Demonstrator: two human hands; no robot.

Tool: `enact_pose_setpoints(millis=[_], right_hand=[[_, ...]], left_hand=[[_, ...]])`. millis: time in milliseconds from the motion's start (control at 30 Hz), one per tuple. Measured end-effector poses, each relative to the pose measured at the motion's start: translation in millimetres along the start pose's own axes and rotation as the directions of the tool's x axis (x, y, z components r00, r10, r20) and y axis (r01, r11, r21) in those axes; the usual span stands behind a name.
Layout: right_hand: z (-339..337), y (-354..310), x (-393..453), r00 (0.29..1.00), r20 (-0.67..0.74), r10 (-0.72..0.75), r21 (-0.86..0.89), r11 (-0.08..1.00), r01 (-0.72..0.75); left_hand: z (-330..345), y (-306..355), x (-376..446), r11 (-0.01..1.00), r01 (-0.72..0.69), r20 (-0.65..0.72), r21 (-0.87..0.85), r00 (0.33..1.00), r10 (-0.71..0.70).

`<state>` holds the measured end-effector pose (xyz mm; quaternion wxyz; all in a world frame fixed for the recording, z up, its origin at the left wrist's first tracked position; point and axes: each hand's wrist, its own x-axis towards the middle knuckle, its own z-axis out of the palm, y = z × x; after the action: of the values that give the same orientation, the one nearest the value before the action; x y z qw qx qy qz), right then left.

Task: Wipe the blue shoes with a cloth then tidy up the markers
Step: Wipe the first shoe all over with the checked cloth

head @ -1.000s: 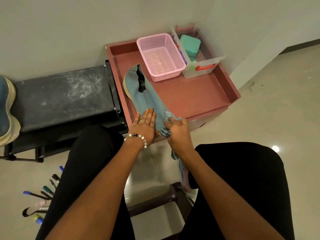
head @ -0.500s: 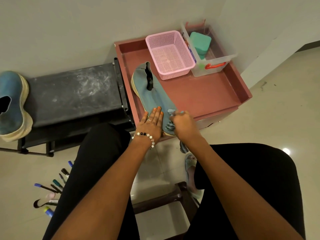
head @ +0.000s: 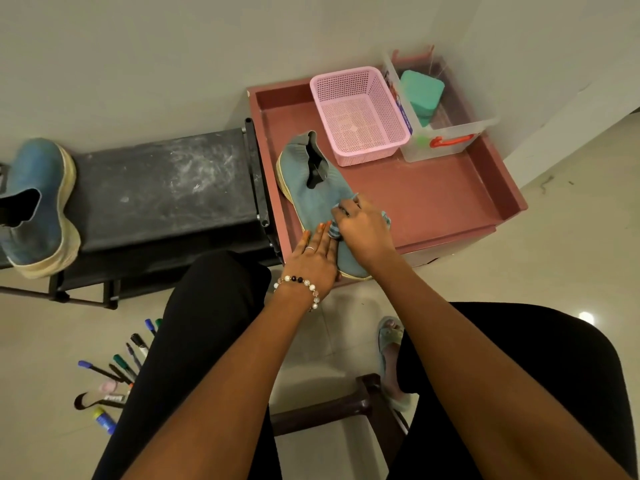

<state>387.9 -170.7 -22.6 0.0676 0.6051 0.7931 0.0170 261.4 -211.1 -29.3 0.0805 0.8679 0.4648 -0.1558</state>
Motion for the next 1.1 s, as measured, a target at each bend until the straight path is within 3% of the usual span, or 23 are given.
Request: enact_pose_setpoints(millis=[100,167,300,433,533,600,700,833,933,1100], right_hand=[[-4.0,-6.2,-4.8,0.998,0.031,0.052,0.017,0.998,-0.052],[-8.3,-8.7,-14.7,0.989,0.148,0.001,0.009,1.000,-0.003],[-12.1,-5.6,-37.9,0.981,0.169,-0.095,-0.060,0.993,0.106],[4.1,3.4,-22.6,0.988,0.055,-0.144,-0.022,0.989,0.145],[-0.6,5.2,-3.5,0.989,0.054,-0.138,-0.066,0.988,0.142],[0.5,7.2,16.4,0.987,-0.052,-0.149,-0.076,0.986,0.145],[-7.2,7.0,38.5,0.991,-0.127,-0.052,0.026,0.998,0.056],[-4.0,7.6,42.9,0.995,-0.068,-0.077,-0.001,0.997,0.077],[-8.3,10.9,20.1,0.991,-0.017,-0.136,0.105,0.985,0.137],[-7.7,2.9,-22.0,0.962,0.132,-0.241,0.001,0.970,0.243]], left_hand=[[1.9,4.8,-3.4,0.999,0.038,-0.027,-0.005,0.999,-0.038],[2.2,7.8,-5.0,0.998,0.056,-0.037,0.001,0.998,-0.056],[2.9,9.5,-3.8,0.997,0.071,-0.041,0.001,0.997,-0.071],[7.6,8.4,0.0,0.998,0.053,-0.063,-0.041,0.996,-0.056],[11.0,6.9,1.9,0.994,0.051,-0.064,-0.099,0.996,-0.058],[11.0,6.3,1.7,0.991,0.052,-0.057,-0.125,0.997,-0.059],[11.0,6.1,2.4,0.990,0.071,-0.042,-0.122,0.996,-0.077],[6.3,6.4,-2.8,0.996,0.083,-0.083,0.014,0.993,-0.082],[-0.2,7.4,-6.0,0.993,0.108,-0.072,0.053,0.992,-0.104],[0.3,6.4,-3.3,0.989,0.124,-0.096,0.082,0.989,-0.116]])
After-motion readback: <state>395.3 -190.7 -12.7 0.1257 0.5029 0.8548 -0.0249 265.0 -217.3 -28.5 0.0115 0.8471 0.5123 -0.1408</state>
